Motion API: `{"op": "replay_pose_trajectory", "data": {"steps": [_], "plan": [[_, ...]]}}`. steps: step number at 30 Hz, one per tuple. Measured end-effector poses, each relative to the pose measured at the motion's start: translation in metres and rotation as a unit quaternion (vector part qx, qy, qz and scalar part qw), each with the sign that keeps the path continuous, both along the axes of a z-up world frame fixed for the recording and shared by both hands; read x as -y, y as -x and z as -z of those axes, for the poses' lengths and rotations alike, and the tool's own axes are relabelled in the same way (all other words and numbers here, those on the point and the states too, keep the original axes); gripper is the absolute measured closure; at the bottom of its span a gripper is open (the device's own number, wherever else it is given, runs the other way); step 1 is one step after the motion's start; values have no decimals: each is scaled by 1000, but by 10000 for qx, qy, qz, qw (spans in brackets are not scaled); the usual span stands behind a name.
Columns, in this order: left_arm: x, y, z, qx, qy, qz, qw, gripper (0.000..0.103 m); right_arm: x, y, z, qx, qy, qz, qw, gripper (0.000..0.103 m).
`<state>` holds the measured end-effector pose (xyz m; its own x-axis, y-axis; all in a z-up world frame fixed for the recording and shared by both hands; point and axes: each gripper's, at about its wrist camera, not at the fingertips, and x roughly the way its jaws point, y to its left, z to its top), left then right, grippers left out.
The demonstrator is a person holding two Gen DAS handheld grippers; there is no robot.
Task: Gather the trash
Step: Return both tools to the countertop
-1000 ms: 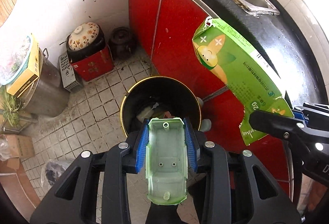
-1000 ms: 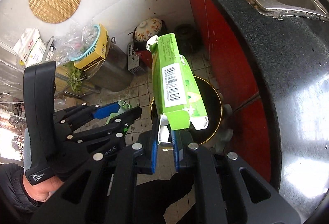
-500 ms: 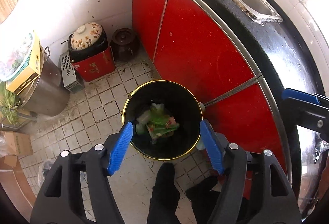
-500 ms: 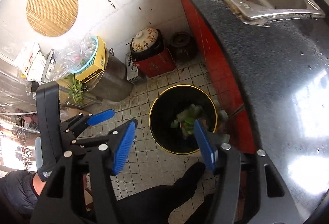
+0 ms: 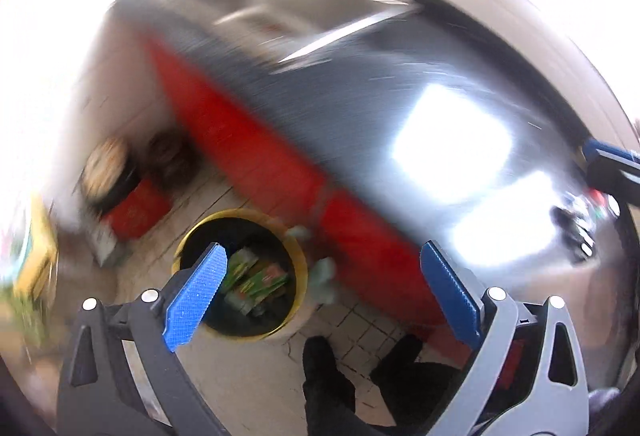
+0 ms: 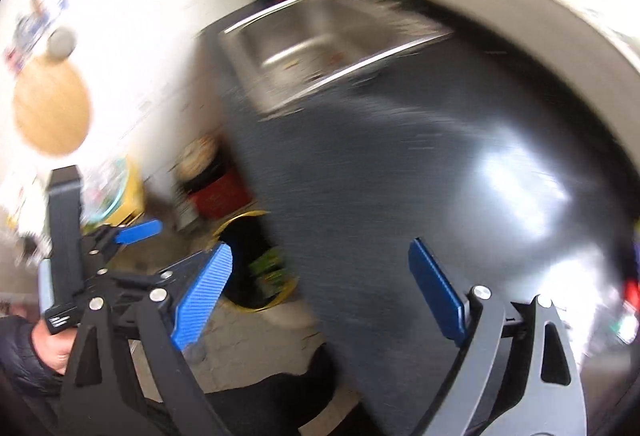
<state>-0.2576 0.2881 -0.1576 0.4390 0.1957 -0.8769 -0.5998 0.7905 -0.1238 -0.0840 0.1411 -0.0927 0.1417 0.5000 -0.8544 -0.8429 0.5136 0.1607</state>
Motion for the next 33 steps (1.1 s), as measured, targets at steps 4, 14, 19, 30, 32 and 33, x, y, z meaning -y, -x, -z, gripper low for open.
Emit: {"op": "replay_pose_trajectory", "data": {"steps": [4, 14, 19, 30, 32, 33], "plan": [[59, -80, -22, 186, -126, 1172, 9929, 8, 85, -46, -21, 251, -145, 1063, 9939, 16], [212, -206, -34, 354, -222, 3241, 9451, 8, 292, -103, -27, 521, -96, 3186, 9464, 16], [237, -226, -12, 45, -260, 3500, 9364, 8, 318, -106, -11, 313, -165, 3263, 9446, 16], [224, -251, 49, -404, -224, 3197, 9464, 8, 278, -149, 39, 202, 211, 2465, 9687, 16], [223, -256, 59, -446, -153, 3177, 9470, 8, 271, -157, 51, 187, 326, 2355, 9711, 17], [222, -259, 64, -447, -72, 3165, 9475, 8, 267, -160, 58, 159, 382, 2306, 9722, 18]]}}
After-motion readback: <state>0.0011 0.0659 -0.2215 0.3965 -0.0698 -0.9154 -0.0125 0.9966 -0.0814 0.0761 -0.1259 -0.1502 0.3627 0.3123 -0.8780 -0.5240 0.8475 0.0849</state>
